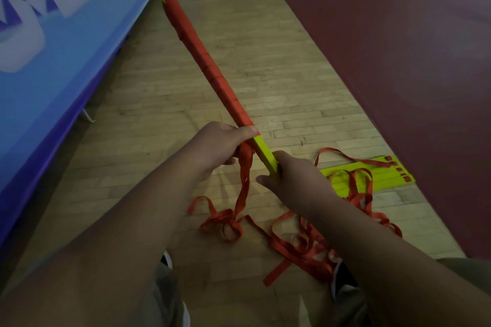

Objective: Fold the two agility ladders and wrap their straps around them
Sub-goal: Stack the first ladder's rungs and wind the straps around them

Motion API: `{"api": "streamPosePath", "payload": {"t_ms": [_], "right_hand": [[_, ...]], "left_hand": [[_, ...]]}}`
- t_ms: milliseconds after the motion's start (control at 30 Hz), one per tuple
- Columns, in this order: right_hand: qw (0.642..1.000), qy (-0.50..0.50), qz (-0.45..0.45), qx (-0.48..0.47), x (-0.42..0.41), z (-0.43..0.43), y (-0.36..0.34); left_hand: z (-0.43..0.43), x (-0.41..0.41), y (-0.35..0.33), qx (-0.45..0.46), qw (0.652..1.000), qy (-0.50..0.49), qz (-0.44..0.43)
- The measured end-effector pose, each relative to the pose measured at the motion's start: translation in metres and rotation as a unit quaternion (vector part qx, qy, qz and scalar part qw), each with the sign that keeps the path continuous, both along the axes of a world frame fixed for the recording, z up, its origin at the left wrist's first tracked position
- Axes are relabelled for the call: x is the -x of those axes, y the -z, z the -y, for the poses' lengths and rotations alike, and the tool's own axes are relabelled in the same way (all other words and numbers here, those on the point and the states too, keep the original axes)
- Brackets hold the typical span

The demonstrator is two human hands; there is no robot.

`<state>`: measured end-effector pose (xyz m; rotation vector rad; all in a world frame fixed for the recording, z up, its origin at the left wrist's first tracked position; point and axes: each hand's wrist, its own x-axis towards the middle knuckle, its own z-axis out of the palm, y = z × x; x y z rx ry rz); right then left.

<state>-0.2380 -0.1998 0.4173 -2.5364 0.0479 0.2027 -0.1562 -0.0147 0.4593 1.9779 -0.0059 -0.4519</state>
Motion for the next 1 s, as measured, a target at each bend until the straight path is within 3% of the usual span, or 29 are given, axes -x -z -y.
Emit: {"api": "streamPosePath", "payload": {"t_ms": [133,400,500,700,1000], "right_hand": [[0.991,-0.019,-0.056,-0.118,-0.005,0.010,-0.017],[0.952,-0.060,-0.133,-0.269,-0.003,0.035,-0.051],[0.924,-0.077,-0.172,-0.333,0.000,0.034,-0.054],[0.854,-0.124,-0.239,-0.445,0.002,0.036,-0.054],[0.856,-0.070,-0.161,-0.487,0.003,0.023,-0.047]], "left_hand": [[-0.006,-0.005,-0.008,0.011,0.999,0.034,0.023],[-0.024,-0.004,-0.027,0.128,0.979,0.153,0.041],[-0.025,-0.001,-0.026,0.166,0.968,0.181,0.041],[-0.034,-0.004,-0.027,0.155,0.968,0.188,0.058],[-0.029,-0.001,-0.036,0.090,0.989,0.109,0.037]]}}
